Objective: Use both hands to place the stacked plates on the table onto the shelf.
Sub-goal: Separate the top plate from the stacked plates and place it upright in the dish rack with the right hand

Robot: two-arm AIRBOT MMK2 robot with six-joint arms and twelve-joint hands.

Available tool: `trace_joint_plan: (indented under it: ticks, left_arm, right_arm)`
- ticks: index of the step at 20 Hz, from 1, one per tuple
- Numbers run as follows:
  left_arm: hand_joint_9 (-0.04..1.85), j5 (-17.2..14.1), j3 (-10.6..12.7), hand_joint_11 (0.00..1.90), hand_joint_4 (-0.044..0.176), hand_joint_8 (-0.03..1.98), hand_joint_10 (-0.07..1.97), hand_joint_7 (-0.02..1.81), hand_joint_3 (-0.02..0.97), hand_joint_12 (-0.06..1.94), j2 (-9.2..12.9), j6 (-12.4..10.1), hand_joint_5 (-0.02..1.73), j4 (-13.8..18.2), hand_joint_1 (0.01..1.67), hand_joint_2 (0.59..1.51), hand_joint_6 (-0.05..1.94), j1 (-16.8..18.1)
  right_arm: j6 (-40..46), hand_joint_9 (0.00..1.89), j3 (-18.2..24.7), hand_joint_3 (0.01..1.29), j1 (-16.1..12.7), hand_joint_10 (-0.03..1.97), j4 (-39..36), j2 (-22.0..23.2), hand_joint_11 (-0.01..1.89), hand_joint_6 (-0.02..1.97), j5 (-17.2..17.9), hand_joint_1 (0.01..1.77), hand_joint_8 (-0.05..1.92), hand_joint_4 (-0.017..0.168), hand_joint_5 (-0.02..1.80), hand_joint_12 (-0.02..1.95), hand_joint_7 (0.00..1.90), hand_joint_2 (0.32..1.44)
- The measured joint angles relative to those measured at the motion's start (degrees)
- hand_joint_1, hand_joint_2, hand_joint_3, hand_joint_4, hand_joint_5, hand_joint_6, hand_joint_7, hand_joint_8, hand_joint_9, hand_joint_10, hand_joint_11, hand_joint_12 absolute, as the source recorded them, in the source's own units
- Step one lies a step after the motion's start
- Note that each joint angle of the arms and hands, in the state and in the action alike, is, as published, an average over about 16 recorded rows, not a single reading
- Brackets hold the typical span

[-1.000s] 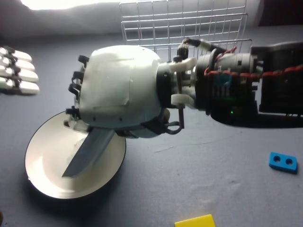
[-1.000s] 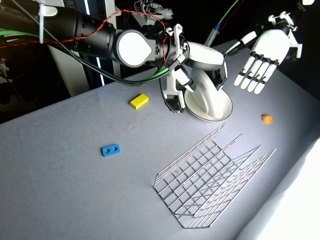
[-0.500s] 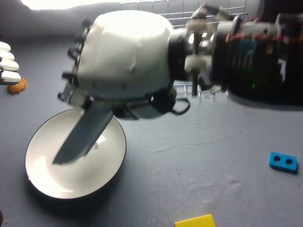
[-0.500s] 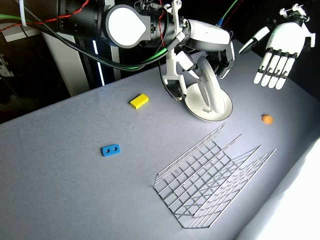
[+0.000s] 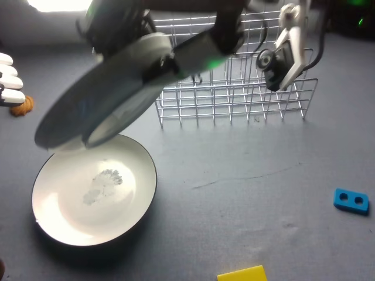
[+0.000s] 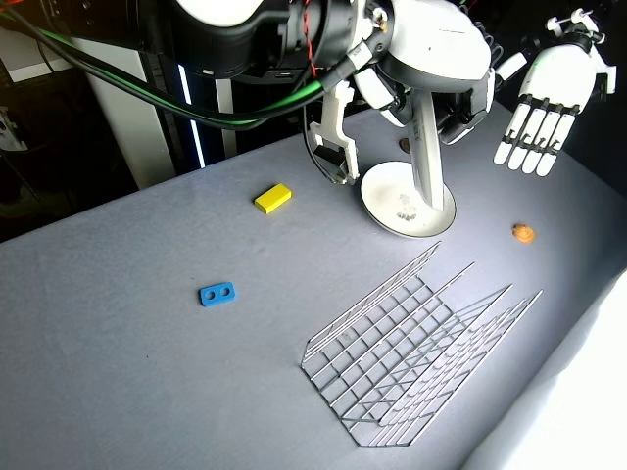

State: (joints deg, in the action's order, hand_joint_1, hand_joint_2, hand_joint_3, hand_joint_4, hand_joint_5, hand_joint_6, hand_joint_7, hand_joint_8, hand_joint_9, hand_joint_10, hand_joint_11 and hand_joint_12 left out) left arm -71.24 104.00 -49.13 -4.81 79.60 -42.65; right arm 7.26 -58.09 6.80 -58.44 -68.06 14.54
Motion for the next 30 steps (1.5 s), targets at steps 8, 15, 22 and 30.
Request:
trace_joint_plan:
  ticks: [8,15,22,30]
  left_arm:
    - [0.02,0.0,-0.8,0.01,0.0,-0.01,0.0,0.02,0.014,0.0,0.0,0.0,0.02,1.0,0.01,1.072,0.01,0.2]
    - [0.02,0.1,-2.0,0.02,0.0,-0.01,0.0,0.02,0.014,0.0,-0.1,0.1,0.02,2.4,0.01,1.072,0.01,0.3]
    - [0.02,0.3,-3.8,0.01,0.0,0.0,0.01,0.02,0.014,0.0,-1.3,0.8,0.02,4.2,0.01,1.076,0.01,-0.6]
    - [0.02,1.2,-4.6,0.01,0.0,0.0,0.01,0.02,0.014,0.0,-4.4,1.7,0.02,5.5,0.01,1.081,0.01,-3.4]
  right_arm:
    - [17.9,0.99,-1.7,0.01,-3.8,1.12,-4.7,3.6,0.8,0.97,-2.5,1.35,0.86,-0.008,0.87,1.16,1.01,1.01]
    - [22.7,1.0,-2.2,0.02,-5.0,1.08,-1.7,6.6,0.8,0.97,-7.3,1.35,0.87,-0.008,0.87,1.15,1.01,1.01]
    - [25.5,1.0,-4.8,0.02,-5.2,1.08,3.5,8.2,0.81,0.97,-11.5,1.36,0.87,-0.008,0.87,1.15,1.01,1.01]
    - [27.4,1.0,-9.0,0.02,-4.2,1.11,7.7,8.5,0.84,0.94,-14.3,1.37,0.86,-0.008,0.88,1.12,1.02,1.02]
